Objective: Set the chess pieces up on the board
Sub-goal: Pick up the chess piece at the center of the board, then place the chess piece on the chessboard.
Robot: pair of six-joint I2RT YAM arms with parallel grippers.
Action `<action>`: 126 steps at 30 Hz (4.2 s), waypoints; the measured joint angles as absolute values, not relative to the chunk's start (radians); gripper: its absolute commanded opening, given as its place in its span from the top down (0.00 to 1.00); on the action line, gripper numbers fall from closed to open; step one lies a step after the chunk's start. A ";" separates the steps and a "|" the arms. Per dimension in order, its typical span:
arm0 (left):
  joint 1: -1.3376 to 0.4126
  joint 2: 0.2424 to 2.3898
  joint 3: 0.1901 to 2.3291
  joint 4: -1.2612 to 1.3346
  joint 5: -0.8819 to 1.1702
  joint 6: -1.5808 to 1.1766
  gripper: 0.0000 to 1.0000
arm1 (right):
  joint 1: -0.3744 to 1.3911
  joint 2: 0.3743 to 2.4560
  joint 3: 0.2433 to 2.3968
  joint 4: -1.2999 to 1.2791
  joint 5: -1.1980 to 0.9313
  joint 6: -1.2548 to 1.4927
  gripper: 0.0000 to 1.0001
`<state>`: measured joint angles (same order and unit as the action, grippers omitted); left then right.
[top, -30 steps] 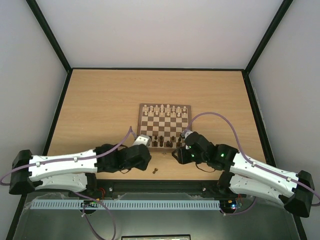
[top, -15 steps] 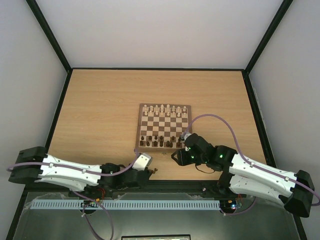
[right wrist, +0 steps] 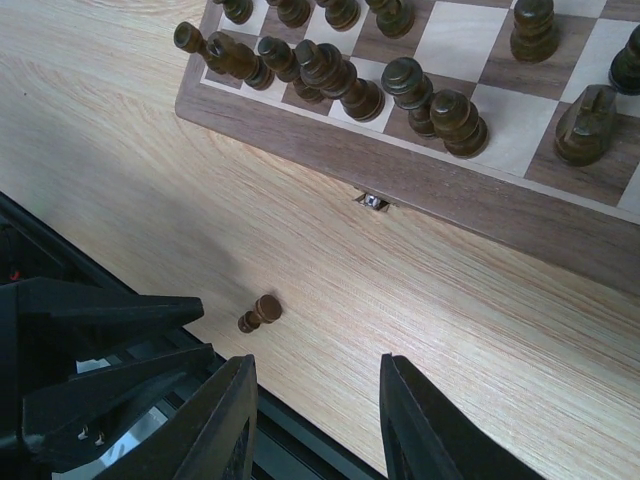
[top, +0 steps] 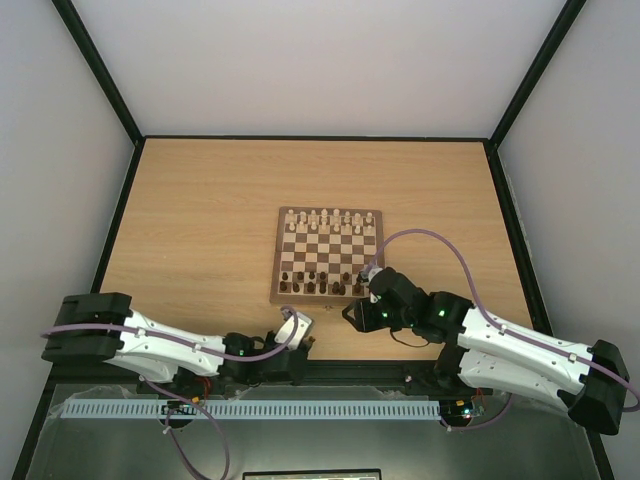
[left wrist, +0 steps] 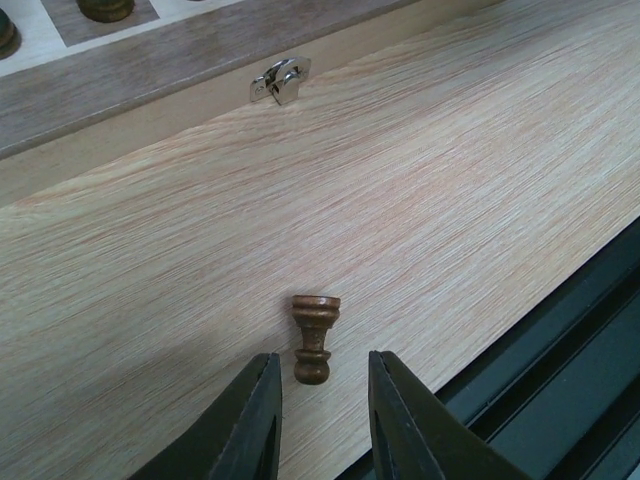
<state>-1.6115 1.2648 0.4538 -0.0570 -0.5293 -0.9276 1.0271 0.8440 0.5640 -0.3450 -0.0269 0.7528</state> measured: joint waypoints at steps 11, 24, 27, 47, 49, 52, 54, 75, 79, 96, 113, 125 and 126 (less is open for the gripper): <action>-1.610 1.391 0.451 0.008 -0.508 -0.927 0.76 | 1.027 0.832 0.552 -0.339 -0.033 0.753 0.66; -1.592 1.441 0.458 0.052 -0.515 -0.920 0.86 | 1.027 0.810 0.532 -0.337 -0.033 0.760 0.66; -1.588 1.452 0.460 0.068 -0.516 -0.917 0.93 | 1.027 0.810 0.532 -0.337 -0.033 0.760 0.66; -1.582 1.163 0.536 -0.117 -0.369 -0.809 0.98 | 1.027 0.804 0.514 -0.256 -0.186 0.768 0.63; -1.582 1.085 0.546 -0.127 -0.339 -0.783 0.98 | 1.027 0.813 0.514 -0.228 -0.236 0.771 0.63; -1.579 0.966 0.543 -0.145 -0.288 -0.741 0.98 | 1.026 0.822 0.507 -0.175 -0.308 0.781 0.63; -1.576 0.919 0.542 -0.148 -0.266 -0.727 0.98 | 1.026 0.822 0.493 -0.126 -0.355 0.795 0.63; -1.563 0.725 0.470 -0.149 -0.149 -0.670 0.98 | 1.026 0.775 0.402 0.238 -0.658 1.023 0.57; -1.563 0.709 0.470 -0.149 -0.142 -0.661 0.98 | 1.026 0.789 0.372 0.261 -0.688 1.043 0.57; -1.563 0.716 0.470 -0.141 -0.130 -0.636 0.98 | 1.030 0.847 0.360 0.308 -0.742 1.068 0.61; -1.563 0.721 0.455 -0.126 -0.115 -0.635 0.98 | 1.043 0.900 0.362 0.337 -0.759 1.069 0.78; -1.563 0.720 0.446 -0.125 -0.112 -0.635 0.98 | 1.048 0.906 0.362 0.343 -0.758 1.070 0.73; -1.563 0.720 0.446 -0.125 -0.112 -0.635 0.98 | 1.049 0.907 0.362 0.343 -0.758 1.069 0.73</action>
<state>-1.5627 0.7204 0.4458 -0.1249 -0.1123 -0.6350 1.0489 0.9073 0.3622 0.3428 -0.7578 1.0695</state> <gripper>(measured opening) 0.109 0.232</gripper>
